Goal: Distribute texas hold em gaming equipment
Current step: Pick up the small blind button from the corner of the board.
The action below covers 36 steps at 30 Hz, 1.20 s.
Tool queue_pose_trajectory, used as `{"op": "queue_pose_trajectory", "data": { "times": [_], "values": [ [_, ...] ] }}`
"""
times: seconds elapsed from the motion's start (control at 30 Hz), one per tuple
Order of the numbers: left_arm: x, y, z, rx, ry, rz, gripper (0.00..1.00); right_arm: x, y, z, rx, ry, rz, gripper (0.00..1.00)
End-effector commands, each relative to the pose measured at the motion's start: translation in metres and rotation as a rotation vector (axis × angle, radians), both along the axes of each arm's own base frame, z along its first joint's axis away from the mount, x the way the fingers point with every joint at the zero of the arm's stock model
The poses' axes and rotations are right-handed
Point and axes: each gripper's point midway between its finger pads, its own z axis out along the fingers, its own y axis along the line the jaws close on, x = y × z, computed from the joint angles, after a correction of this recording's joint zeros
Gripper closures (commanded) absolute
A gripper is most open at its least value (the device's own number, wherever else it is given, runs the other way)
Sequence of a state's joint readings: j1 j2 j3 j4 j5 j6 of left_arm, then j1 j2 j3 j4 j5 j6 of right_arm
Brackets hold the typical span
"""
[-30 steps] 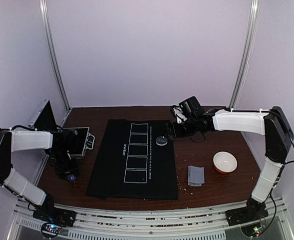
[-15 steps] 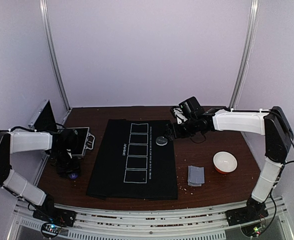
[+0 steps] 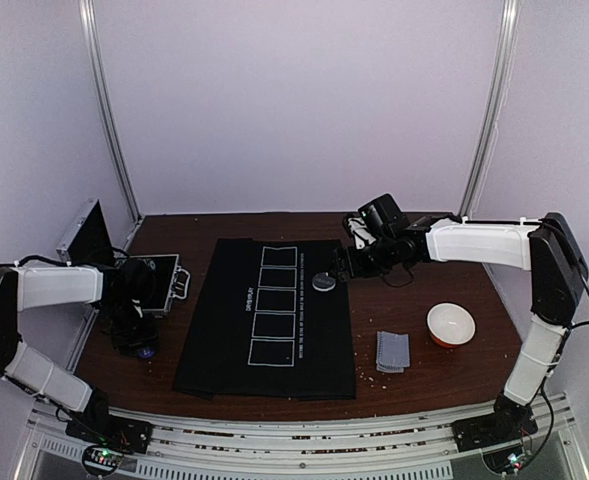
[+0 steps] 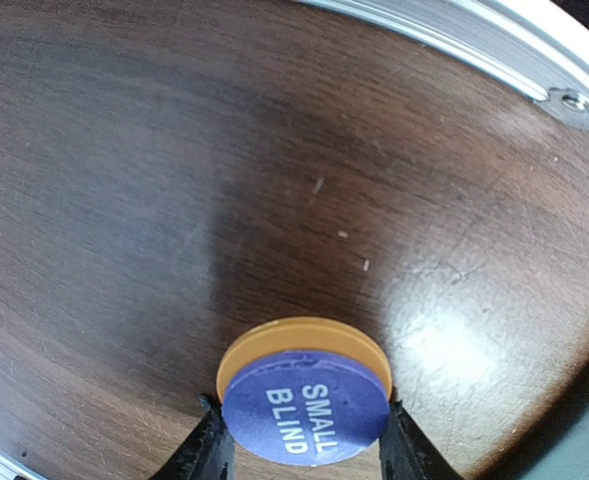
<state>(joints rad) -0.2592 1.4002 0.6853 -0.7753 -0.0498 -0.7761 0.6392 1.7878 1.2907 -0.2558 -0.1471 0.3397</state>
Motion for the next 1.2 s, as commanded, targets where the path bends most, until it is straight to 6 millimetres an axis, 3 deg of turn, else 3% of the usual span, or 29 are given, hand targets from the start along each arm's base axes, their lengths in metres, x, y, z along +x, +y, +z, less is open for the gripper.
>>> {"op": "queue_pose_trajectory", "data": {
  "times": [0.0, 0.23, 0.87, 1.17],
  "values": [
    [0.011, -0.003, 0.000, -0.023, -0.065, 0.011, 0.54, 0.002, 0.003, 0.015, 0.024, -0.013, 0.005, 0.13],
    [0.007, -0.005, 0.000, -0.037, -0.057, 0.009, 0.43, 0.001, 0.003, 0.014, 0.024, -0.008, 0.007, 0.13],
    [-0.009, 0.002, 0.003, -0.022, -0.045, 0.048, 0.47, 0.001, 0.005, 0.016, 0.029, -0.002, 0.009, 0.14],
    [-0.007, 0.001, 0.009, -0.031, -0.068, 0.048, 0.63, 0.001, 0.005, 0.019, 0.029, -0.003, 0.008, 0.14]
  ]
}}
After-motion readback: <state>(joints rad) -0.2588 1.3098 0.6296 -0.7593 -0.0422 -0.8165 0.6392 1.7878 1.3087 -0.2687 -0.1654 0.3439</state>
